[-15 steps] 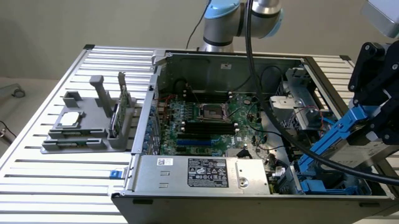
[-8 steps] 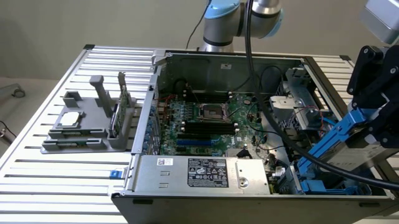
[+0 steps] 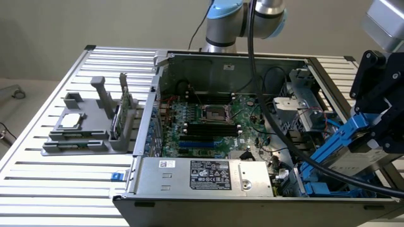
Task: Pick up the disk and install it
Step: 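Insert the disk into the insertion slot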
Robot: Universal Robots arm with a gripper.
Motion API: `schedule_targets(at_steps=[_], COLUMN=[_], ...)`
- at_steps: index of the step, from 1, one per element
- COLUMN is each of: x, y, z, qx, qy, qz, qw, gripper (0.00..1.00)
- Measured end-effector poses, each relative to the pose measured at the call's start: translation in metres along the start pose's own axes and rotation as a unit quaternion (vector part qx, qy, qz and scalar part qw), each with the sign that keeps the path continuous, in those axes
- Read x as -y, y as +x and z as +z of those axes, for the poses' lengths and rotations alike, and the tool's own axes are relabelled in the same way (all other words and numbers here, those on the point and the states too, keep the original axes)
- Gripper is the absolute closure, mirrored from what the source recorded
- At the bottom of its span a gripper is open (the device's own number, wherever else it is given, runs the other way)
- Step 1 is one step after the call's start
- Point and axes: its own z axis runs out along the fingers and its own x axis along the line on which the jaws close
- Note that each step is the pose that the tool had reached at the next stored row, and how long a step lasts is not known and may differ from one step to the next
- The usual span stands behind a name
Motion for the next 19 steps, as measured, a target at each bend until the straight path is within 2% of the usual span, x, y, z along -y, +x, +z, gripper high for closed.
schedule_targets(at_steps=[14, 19], x=[-0.0009, -0.0012], y=[0.003, 0.003], z=[0.0085, 0.0114], qx=[0.0008, 0.0030], qy=[0.0000, 0.0000], qz=[-0.001, -0.001], qw=[1.0000, 1.0000], gripper=[0.67, 0.67])
